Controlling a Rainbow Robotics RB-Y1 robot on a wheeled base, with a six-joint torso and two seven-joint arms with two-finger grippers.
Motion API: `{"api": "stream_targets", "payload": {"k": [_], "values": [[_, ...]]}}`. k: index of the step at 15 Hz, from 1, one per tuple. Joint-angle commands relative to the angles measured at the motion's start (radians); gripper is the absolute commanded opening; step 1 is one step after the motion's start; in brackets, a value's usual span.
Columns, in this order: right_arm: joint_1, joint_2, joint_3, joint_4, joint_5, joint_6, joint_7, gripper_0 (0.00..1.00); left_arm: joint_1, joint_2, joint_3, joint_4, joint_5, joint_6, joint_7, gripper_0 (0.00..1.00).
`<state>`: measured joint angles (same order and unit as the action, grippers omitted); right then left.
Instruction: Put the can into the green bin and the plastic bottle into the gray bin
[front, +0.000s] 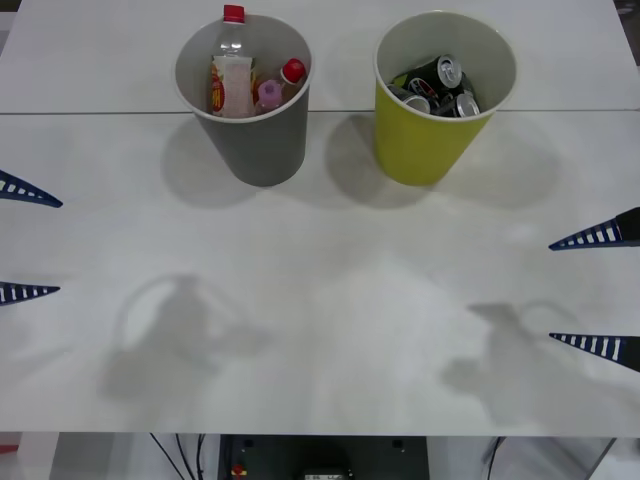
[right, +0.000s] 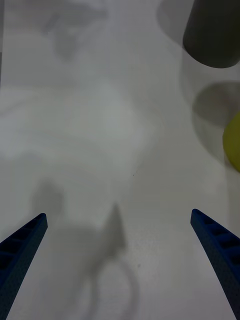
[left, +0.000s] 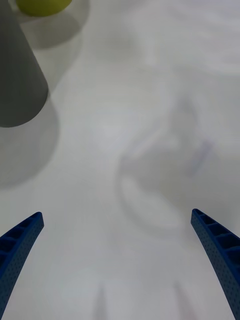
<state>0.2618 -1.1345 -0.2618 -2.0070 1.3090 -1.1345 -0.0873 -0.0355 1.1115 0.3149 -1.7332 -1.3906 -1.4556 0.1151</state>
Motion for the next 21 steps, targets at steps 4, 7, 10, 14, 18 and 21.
{"api": "stream_targets", "payload": {"k": [4, 7, 10, 14, 18, 21], "values": [[0.0, 0.0, 0.0, 0.0, 0.0, 0.0, 0.0, 1.0, 0.12, -0.07, 0.046, -0.06, -0.001, -0.002, -0.117, 1.0], [0.0, 0.0, 0.0, 0.0, 0.0, 0.0, 0.0, 1.0, 0.181, -0.105, 0.078, -0.095, -0.022, -0.002, -0.158, 1.0], [0.0, 0.0, 0.0, 0.0, 0.0, 0.0, 0.0, 1.0, 0.23, -0.134, 0.104, -0.132, -0.035, 0.0, -0.172, 1.0], [0.0, 0.0, 0.0, 0.0, 0.0, 0.0, 0.0, 1.0, 0.258, -0.168, 0.119, -0.169, -0.045, -0.002, -0.184, 1.0], [0.0, 0.0, 0.0, 0.0, 0.0, 0.0, 0.0, 1.0, 0.261, -0.188, 0.118, -0.178, -0.045, -0.002, -0.186, 1.0], [0.0, 0.0, 0.0, 0.0, 0.0, 0.0, 0.0, 1.0, 0.264, -0.196, 0.115, -0.177, -0.045, -0.002, -0.183, 1.0]]}}
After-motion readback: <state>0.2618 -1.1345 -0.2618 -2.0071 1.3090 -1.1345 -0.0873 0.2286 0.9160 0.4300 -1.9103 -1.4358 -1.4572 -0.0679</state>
